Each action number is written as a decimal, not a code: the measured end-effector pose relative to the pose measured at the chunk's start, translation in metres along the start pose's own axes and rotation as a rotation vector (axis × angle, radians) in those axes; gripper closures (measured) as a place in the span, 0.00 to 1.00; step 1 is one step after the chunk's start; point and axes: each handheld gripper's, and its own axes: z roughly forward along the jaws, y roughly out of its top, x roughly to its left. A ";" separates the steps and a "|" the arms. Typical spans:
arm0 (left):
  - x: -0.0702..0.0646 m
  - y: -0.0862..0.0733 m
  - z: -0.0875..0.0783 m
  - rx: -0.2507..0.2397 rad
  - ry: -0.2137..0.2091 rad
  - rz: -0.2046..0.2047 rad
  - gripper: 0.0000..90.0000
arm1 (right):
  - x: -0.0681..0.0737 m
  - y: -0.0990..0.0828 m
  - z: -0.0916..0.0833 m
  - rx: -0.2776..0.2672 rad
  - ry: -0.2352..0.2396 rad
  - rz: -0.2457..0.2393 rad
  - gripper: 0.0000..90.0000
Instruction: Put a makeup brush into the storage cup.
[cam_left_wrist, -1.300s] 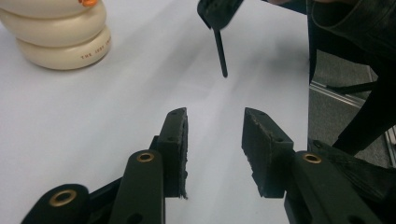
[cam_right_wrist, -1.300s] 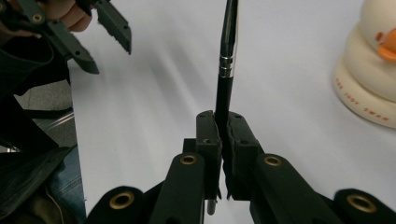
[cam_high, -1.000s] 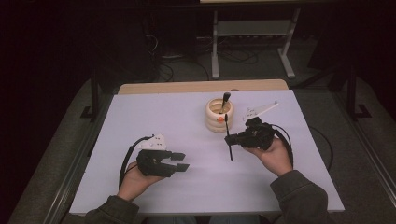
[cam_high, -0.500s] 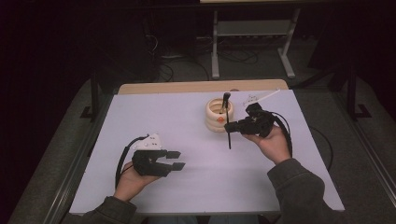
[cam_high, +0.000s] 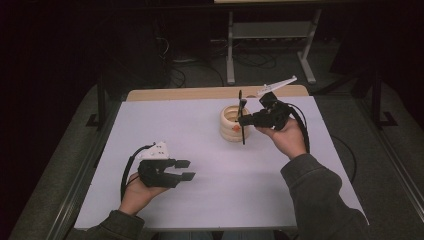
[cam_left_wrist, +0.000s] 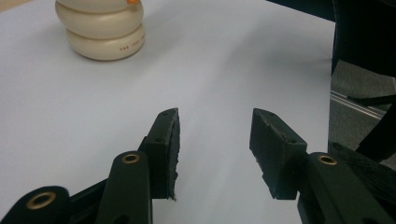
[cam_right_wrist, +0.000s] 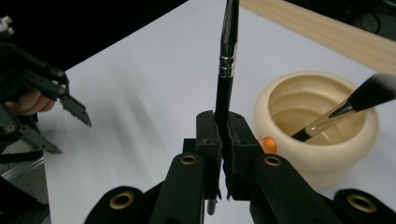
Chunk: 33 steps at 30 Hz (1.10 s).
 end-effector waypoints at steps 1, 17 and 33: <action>0.000 0.000 0.000 -0.001 0.001 0.002 0.58 | -0.001 0.003 -0.001 -0.003 -0.003 0.005 0.94; 0.001 0.000 -0.003 -0.013 0.002 0.001 0.58 | -0.019 0.028 0.000 -0.025 -0.039 0.047 0.94; 0.002 0.000 -0.004 -0.018 0.004 0.000 0.58 | -0.034 0.051 0.002 -0.047 -0.102 0.079 0.94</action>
